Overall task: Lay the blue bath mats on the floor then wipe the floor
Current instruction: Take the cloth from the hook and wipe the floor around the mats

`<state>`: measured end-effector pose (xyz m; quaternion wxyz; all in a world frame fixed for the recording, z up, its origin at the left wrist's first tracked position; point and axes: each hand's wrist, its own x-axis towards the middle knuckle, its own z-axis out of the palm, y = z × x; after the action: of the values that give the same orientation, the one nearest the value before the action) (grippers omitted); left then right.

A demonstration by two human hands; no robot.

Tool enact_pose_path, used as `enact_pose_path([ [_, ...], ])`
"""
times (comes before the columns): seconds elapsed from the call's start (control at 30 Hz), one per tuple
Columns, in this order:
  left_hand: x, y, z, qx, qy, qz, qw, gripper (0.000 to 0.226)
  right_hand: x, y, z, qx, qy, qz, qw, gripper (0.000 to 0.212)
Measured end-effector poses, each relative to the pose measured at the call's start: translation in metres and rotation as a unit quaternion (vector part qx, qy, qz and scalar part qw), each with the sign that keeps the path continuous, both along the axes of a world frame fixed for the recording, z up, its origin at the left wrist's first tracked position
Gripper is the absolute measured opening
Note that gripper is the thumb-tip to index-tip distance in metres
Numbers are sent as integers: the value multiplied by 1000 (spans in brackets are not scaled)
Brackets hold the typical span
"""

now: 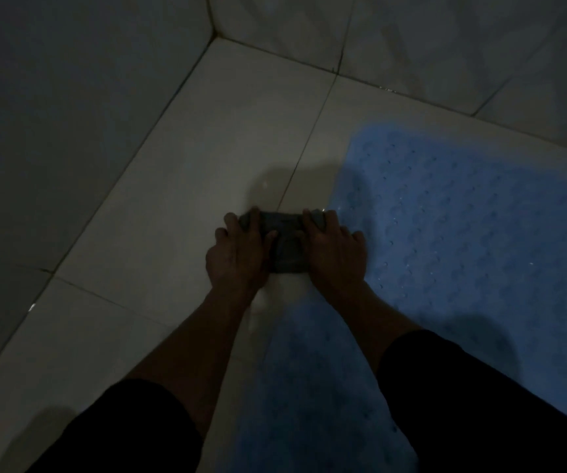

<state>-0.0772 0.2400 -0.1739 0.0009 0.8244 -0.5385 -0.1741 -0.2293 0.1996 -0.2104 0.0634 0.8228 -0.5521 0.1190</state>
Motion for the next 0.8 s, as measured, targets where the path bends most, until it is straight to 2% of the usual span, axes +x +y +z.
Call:
enact_pose_path([
  [0.3, -18, -60, 3, -5, -54, -11, 998, 63, -10, -64, -7, -48, -8, -43, 998, 36],
  [0.47, -32, -101, 6, 20, -69, -2, 997, 63, -20, -92, -9, -20, -47, -45, 998, 29],
  [0.63, -43, -126, 8, 57, -100, 9, 993, 62, -18, -95, -6, 10, -103, -89, 991, 39],
  [0.73, -46, -130, 12, 100, -112, 14, 989, 63, -15, -91, -8, 96, -83, -107, 986, 55],
  [0.8, -47, -132, 14, 110, -116, 12, 987, 64, -16, -90, -8, 97, -80, -92, 988, 56],
])
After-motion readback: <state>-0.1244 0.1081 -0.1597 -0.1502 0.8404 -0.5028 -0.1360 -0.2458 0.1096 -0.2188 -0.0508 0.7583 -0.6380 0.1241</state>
